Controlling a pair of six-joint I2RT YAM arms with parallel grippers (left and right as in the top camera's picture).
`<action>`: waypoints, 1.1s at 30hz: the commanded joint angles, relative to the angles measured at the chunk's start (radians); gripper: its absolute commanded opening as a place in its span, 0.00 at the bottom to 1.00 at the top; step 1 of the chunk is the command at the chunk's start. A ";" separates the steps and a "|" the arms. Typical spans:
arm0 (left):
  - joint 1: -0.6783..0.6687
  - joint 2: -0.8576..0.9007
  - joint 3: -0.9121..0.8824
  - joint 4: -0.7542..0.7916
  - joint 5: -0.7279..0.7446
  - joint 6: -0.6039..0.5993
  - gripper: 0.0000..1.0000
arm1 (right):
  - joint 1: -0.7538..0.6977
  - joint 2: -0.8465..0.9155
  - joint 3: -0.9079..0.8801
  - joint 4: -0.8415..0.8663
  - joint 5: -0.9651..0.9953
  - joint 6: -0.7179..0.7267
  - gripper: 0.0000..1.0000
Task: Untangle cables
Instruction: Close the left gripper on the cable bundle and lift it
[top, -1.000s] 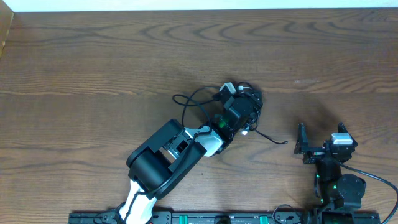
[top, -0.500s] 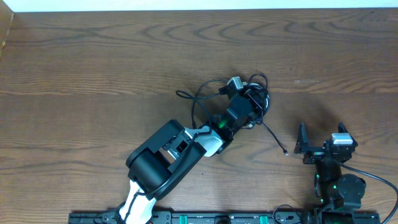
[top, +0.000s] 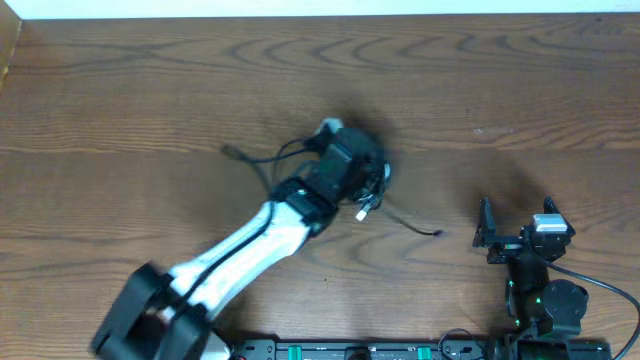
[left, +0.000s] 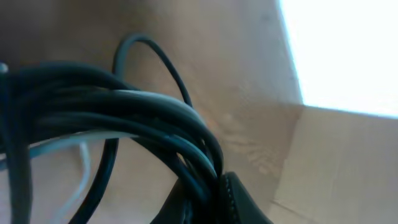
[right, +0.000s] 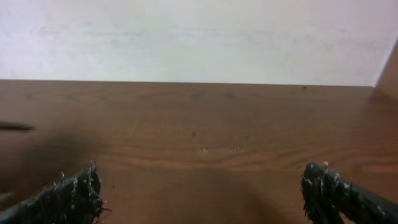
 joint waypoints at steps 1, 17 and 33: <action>0.006 -0.108 0.005 -0.228 -0.007 -0.129 0.07 | 0.000 -0.005 -0.001 -0.005 0.004 0.010 0.99; 0.002 -0.088 0.005 -0.508 -0.093 -0.637 0.33 | 0.000 -0.005 -0.001 -0.005 0.004 0.010 0.99; 0.035 -0.085 0.005 -0.259 -0.150 1.128 0.98 | 0.000 -0.005 -0.001 -0.005 0.004 0.010 0.99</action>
